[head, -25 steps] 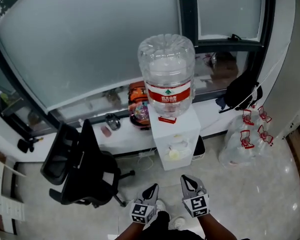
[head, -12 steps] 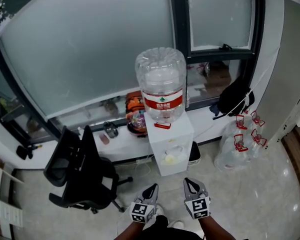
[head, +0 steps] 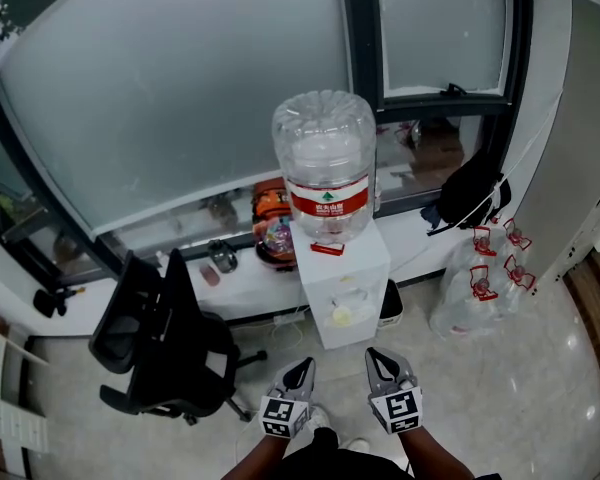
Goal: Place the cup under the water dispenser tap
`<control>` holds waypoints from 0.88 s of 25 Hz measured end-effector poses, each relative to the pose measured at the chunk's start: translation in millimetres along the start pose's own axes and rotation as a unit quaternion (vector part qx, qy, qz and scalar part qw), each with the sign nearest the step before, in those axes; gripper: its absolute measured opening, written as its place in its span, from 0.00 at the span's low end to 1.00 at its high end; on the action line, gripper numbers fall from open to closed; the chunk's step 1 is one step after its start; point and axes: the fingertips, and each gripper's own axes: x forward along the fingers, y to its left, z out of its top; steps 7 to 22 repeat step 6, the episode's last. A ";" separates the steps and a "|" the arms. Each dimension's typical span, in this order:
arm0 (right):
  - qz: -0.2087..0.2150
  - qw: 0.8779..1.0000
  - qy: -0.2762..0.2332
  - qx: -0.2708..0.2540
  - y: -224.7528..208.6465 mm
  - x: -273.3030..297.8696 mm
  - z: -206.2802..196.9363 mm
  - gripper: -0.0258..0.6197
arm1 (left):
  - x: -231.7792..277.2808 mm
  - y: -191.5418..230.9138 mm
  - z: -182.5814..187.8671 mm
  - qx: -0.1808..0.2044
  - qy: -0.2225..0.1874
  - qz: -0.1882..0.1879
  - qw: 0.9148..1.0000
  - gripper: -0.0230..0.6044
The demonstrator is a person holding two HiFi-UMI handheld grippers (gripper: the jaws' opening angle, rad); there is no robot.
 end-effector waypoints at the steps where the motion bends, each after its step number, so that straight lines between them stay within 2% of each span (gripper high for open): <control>1: 0.000 1.000 -0.001 -0.001 -0.1 2.0 1.5 0.04 | 0.3 1.8 1.4 0.000 0.002 0.001 1.000 0.06; 6: -0.004 1.000 -0.001 -0.004 -4.3 14.7 4.8 0.04 | 9.6 19.3 0.9 0.007 -0.015 0.012 1.000 0.06; 22: -0.004 1.000 -0.001 -0.004 -4.3 14.7 4.8 0.04 | 9.6 19.3 0.9 0.007 -0.015 0.012 1.000 0.06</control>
